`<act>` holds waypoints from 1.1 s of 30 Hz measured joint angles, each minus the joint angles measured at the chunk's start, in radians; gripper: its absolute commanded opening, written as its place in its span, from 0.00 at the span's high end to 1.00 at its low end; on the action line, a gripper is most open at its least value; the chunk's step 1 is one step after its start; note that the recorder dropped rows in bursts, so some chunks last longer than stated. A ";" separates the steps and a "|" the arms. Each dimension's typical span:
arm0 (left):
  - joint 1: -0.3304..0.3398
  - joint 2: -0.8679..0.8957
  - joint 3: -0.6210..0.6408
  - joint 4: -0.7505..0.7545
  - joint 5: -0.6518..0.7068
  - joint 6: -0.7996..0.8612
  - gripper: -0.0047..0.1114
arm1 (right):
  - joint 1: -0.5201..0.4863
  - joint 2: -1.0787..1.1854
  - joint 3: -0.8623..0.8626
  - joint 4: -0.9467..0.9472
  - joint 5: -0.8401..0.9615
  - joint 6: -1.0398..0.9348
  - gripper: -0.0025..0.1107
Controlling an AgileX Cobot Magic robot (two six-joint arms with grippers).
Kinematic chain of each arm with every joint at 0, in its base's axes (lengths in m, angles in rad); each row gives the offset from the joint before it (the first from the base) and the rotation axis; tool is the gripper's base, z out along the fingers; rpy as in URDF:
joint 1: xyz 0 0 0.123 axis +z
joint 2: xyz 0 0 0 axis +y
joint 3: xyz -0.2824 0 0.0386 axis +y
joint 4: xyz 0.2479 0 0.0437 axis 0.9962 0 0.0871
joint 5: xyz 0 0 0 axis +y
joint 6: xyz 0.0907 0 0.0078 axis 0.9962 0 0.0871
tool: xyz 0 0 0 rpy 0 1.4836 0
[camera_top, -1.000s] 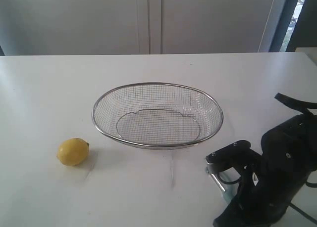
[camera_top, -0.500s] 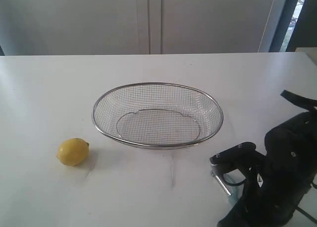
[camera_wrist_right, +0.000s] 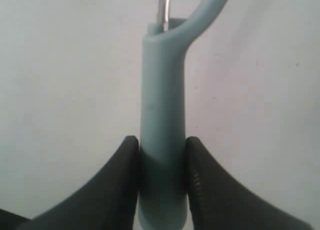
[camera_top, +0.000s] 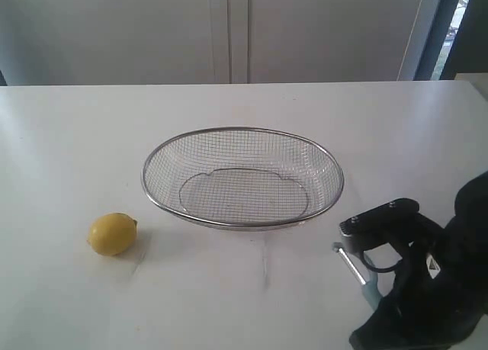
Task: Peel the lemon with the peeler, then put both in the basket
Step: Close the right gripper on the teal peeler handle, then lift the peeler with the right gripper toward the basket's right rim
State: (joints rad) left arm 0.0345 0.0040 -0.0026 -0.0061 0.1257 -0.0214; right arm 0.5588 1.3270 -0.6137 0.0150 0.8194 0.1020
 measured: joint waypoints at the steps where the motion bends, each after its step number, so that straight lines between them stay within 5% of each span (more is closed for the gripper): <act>1: 0.000 0.000 0.000 0.000 0.000 0.000 0.96 | 0.000 -0.011 -0.007 0.000 0.012 0.001 0.97; 10: 0.010 0.000 0.000 0.000 0.000 0.000 0.96 | 0.000 -0.074 -0.137 -0.004 0.144 0.000 0.97; 33: 0.011 0.000 0.000 0.000 0.000 0.000 0.96 | 0.000 -0.076 -0.274 -0.087 0.149 -0.015 0.97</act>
State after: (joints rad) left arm 0.0451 0.0040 -0.0026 -0.0061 0.1257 -0.0214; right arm 0.5588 1.2513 -0.8874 -0.0725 0.9686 0.0872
